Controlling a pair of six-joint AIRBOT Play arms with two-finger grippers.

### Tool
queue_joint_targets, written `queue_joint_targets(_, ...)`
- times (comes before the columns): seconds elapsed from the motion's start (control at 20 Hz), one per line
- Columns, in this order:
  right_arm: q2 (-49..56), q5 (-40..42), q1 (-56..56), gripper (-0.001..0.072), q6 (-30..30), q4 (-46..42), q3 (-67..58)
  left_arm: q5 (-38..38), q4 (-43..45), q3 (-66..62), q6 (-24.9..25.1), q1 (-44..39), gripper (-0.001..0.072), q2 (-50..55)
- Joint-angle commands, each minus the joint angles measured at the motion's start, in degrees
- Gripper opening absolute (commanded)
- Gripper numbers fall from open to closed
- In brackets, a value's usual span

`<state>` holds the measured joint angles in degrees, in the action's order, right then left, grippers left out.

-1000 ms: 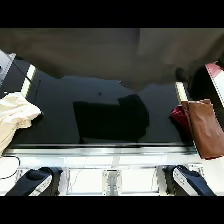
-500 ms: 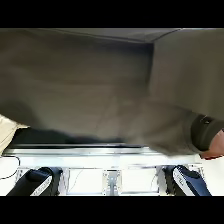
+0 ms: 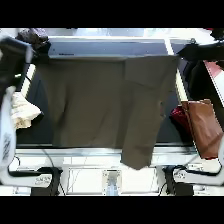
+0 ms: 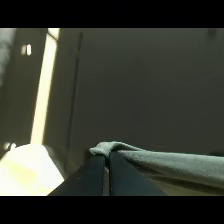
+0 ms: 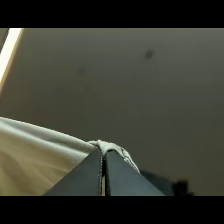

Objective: Fold the shirts.

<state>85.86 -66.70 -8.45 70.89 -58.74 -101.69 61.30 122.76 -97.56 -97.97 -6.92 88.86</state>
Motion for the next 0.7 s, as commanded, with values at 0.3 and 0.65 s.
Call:
queue_joint_targets(0.3, 21.75, 35.82, 11.34, 0.0007, -1.07, -0.17, -2.05, -16.61, 0.24, -0.26, -7.52, 2.58, 0.0009, 14.4)
queue_joint_targets(0.65, 20.02, 7.72, 9.57, 0.0006, 5.05, -19.71, -10.62, -13.81, -0.44, 0.0, -10.58, 2.73, 0.001, 10.97)
